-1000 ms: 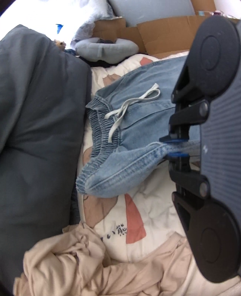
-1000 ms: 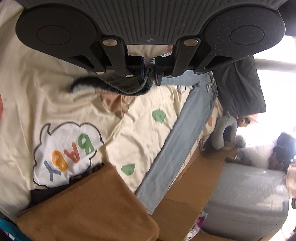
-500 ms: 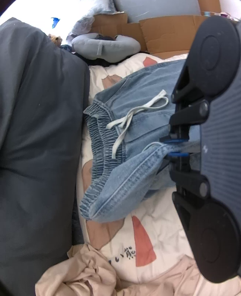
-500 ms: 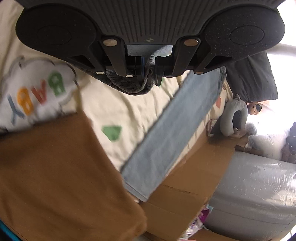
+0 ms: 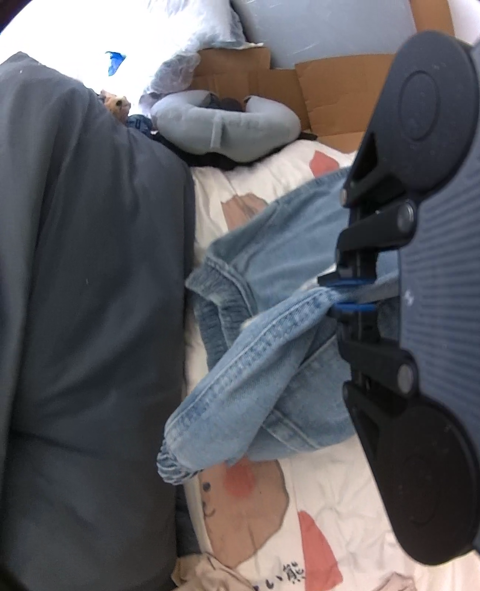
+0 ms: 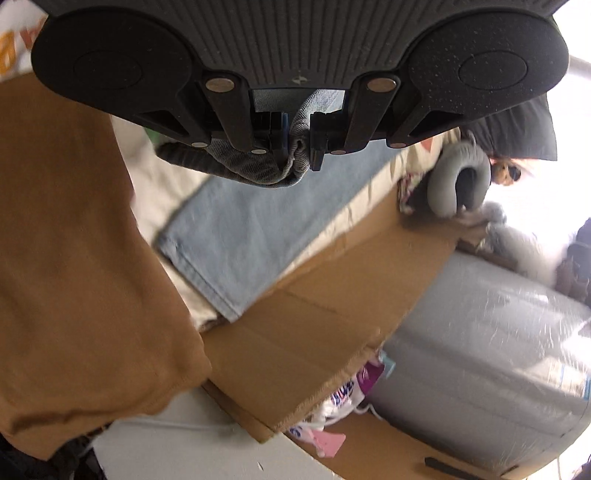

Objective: Fold clothes
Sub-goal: 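Carry the leg hem with the right tool over onto the waistband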

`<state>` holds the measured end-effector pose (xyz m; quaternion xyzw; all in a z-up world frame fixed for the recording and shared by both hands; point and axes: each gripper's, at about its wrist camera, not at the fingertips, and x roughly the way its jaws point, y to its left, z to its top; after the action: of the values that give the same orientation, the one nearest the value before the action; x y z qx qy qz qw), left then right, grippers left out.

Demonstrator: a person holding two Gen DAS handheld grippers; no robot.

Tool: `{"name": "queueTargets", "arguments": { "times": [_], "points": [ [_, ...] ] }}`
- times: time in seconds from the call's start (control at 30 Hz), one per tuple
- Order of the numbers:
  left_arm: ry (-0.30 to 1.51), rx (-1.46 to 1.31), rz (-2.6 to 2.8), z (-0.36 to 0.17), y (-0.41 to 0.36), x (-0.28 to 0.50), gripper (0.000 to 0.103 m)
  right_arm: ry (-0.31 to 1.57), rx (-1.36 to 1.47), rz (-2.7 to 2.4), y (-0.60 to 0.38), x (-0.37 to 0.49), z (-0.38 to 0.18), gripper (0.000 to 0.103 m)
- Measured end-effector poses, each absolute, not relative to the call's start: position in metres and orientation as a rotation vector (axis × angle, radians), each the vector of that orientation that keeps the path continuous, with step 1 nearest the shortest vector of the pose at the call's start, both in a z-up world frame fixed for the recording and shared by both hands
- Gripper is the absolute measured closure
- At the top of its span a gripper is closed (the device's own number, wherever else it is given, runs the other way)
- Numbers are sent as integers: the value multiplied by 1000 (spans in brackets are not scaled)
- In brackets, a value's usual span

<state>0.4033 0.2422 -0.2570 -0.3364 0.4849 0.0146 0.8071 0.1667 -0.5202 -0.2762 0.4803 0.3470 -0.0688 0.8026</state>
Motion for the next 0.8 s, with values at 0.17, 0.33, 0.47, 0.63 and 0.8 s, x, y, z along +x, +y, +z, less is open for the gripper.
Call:
{"name": "queueTargets", "arguments": {
  "times": [0.17, 0.33, 0.47, 0.63, 0.8],
  "points": [
    [1060, -686, 53, -245, 220, 425, 94, 750, 1050, -178, -538, 201, -285, 94],
    [1053, -691, 15, -254, 197, 449, 94, 756, 1042, -218, -552, 225, -295, 94],
    [1061, -741, 27, -260, 182, 464, 95, 759, 1042, -256, -560, 238, -300, 94],
    [1063, -723, 39, -269, 168, 482, 95, 765, 1013, -273, -562, 261, -299, 94],
    [1070, -730, 19, -276, 160, 499, 95, 773, 1001, -317, -566, 283, -310, 94]
  ]
}}
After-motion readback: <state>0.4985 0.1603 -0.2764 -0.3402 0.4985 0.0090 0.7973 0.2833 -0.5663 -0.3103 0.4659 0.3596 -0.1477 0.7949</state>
